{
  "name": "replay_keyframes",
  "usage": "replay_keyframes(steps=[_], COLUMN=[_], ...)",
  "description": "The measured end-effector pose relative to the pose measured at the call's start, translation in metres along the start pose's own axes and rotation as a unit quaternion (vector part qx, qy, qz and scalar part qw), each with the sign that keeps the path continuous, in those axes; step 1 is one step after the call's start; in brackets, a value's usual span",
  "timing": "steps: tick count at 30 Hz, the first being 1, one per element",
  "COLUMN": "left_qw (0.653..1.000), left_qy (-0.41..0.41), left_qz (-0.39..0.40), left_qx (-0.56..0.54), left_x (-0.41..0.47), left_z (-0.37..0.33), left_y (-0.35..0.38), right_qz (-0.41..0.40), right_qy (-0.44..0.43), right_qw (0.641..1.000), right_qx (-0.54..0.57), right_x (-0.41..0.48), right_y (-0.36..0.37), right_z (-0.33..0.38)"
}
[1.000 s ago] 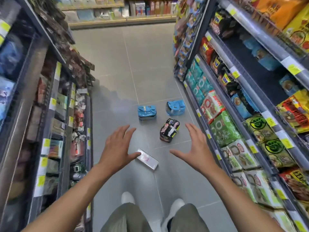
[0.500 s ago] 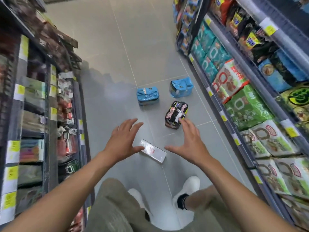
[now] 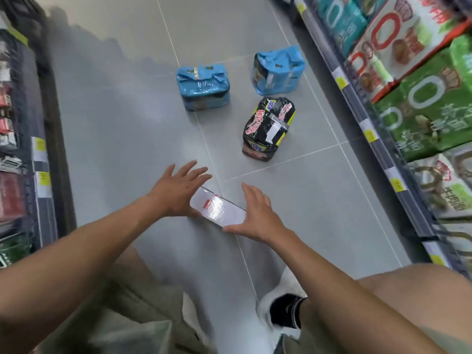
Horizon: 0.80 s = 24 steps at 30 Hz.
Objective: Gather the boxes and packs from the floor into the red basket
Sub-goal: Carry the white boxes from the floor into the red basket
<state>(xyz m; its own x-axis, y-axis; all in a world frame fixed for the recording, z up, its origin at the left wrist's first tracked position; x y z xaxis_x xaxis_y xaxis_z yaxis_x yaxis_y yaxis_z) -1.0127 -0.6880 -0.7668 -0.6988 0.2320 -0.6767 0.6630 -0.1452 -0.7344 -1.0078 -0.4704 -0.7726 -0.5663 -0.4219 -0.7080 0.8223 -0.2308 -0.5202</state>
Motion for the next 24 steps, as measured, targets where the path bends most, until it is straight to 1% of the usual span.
replay_keyframes(steps=[4,10,13,17,20,24], left_qw=[0.997,0.991,0.994,0.999,0.999,0.999], left_qy=[0.02,-0.002,-0.006,0.01,0.0,-0.013], left_qz=[0.052,0.091,0.075,0.037,0.038,0.044], left_qx=[0.05,0.1,0.082,0.037,0.009,-0.029], left_x=[0.059,0.104,0.11,0.111,0.109,0.102], left_z=[0.0,0.011,0.013,0.012,0.011,0.006], left_y=[0.06,0.11,0.12,0.12,0.122,0.114], right_qz=[0.008,0.031,0.039,0.015,0.005,0.01], right_qy=[0.023,0.049,0.061,0.062,0.066,0.068], right_qw=[0.999,0.996,0.995,0.997,0.995,0.992], right_qx=[-0.043,-0.063,-0.064,-0.053,-0.069,-0.108], right_x=[0.058,0.109,0.121,0.126,0.128,0.124], right_y=[0.045,0.09,0.104,0.109,0.11,0.098], right_z=[-0.023,-0.038,-0.041,-0.041,-0.041,-0.042])
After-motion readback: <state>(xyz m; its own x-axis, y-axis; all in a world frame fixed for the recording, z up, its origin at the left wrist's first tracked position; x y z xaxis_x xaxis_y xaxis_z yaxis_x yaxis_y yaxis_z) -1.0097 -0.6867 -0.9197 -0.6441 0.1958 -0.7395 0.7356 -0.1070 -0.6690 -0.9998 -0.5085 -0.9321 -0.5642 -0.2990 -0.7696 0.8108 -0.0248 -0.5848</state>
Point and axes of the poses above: each hand's wrist, its own x-axis towards the middle knuckle, its own y-axis out of the palm, z = x × y, the point moved 7 cm from there along x, towards the middle knuckle, and after that the axes turned 13 degrees about z, right-handed, at the moved point
